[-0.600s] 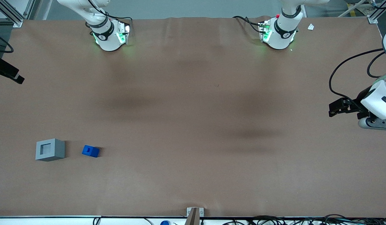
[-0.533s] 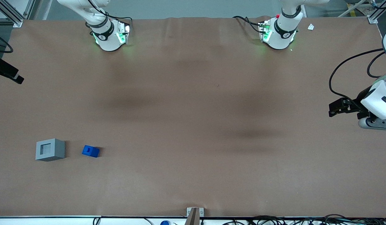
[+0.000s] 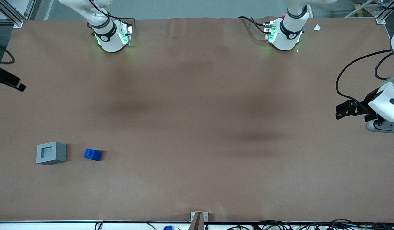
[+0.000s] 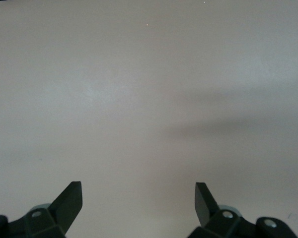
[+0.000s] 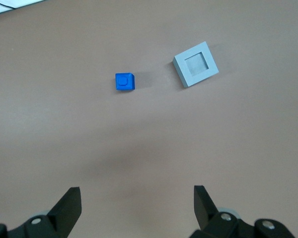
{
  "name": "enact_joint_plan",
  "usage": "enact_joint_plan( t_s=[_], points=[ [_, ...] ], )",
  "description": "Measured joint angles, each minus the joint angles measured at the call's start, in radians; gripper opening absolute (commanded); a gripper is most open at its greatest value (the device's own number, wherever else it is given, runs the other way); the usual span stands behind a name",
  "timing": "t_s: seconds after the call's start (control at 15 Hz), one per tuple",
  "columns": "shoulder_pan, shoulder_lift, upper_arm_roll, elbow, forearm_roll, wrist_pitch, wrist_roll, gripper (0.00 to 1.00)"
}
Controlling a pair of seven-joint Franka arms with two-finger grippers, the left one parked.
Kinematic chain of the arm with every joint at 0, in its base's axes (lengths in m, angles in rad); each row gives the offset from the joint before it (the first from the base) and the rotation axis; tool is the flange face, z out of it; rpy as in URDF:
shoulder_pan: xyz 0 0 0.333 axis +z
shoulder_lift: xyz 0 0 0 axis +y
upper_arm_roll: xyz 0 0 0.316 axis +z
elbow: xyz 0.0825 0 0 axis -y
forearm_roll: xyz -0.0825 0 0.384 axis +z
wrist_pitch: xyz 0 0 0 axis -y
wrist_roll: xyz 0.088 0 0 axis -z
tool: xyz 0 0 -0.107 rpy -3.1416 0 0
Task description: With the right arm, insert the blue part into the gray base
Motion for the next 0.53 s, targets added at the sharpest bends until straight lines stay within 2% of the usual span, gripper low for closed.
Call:
enact_joint_plan(
  t_s=[0.53],
  points=[
    [0.021,0.365,0.012,-0.004,0.001,0.356,0.000,1.00]
  ],
)
